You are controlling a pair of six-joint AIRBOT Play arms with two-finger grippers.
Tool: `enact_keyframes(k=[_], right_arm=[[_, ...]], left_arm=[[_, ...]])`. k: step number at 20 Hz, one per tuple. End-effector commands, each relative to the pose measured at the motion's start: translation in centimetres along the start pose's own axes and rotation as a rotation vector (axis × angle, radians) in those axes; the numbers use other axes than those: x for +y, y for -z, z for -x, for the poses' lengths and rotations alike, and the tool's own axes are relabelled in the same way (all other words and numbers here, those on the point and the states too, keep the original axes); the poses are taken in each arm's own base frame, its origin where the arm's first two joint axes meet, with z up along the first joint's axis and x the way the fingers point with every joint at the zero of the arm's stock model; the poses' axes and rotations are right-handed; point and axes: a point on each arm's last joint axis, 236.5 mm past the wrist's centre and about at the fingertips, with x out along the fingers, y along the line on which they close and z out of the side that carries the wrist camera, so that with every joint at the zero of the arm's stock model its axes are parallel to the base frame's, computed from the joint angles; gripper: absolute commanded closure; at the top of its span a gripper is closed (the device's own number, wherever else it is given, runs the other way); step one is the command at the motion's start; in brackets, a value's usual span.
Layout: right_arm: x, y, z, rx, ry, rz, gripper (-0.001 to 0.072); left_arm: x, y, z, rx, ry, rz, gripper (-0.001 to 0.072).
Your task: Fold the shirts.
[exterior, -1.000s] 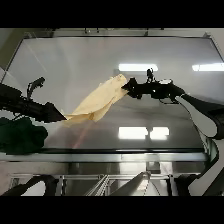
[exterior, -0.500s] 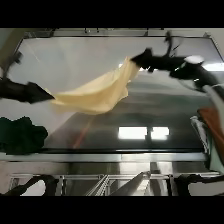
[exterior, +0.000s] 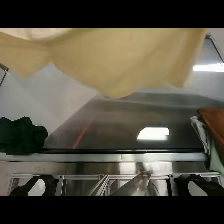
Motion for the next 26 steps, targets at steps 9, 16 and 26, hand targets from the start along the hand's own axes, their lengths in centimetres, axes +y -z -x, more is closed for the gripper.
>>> enact_keyframes(k=[9,16,26], right_arm=[[-15.2,39.0,-11.6,0.588,0.052,-0.644,0.0692],[-16.1,41.7,-4.8,0.733,-0.074,-0.949,0.0268],[-11.1,46.0,15.5,1.039,0.38,-1.128,0.026]], left_arm=[[6.3,21.4,-16.6,0.53,0.209,0.495,0.0692],[12.6,34.6,-17.8,0.749,0.191,0.965,-0.0013],[13.8,29.2,-27.3,0.721,0.185,0.675,-0.0013]])
